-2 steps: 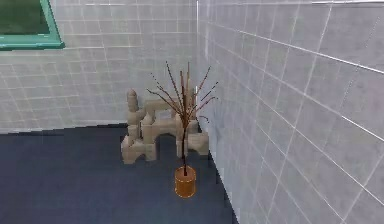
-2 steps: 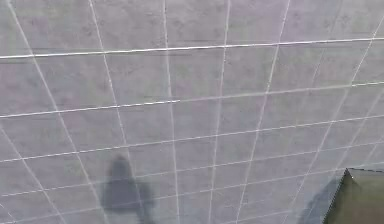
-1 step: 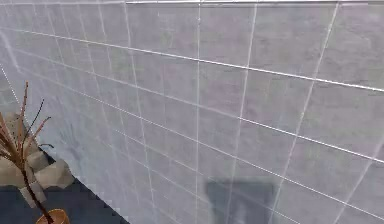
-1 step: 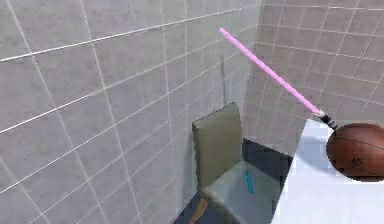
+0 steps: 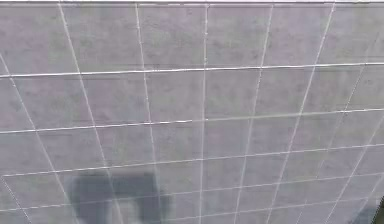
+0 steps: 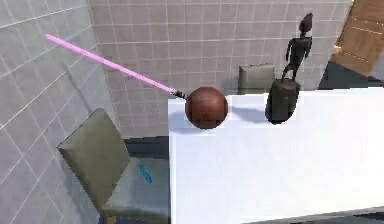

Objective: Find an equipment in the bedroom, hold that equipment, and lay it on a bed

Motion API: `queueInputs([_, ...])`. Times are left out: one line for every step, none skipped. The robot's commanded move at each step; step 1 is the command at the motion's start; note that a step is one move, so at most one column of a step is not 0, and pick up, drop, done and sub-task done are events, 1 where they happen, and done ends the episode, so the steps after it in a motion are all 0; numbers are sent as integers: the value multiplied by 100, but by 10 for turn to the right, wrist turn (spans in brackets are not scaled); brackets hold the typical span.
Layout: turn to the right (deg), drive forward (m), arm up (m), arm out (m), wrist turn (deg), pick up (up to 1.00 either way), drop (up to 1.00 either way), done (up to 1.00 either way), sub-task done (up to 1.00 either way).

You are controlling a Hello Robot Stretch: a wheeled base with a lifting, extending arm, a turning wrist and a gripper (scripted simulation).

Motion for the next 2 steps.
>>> queueInputs([420,0,0,0,0,0,0,0,0])
queueInputs([0,30,0,0,0,0,0,0,0])
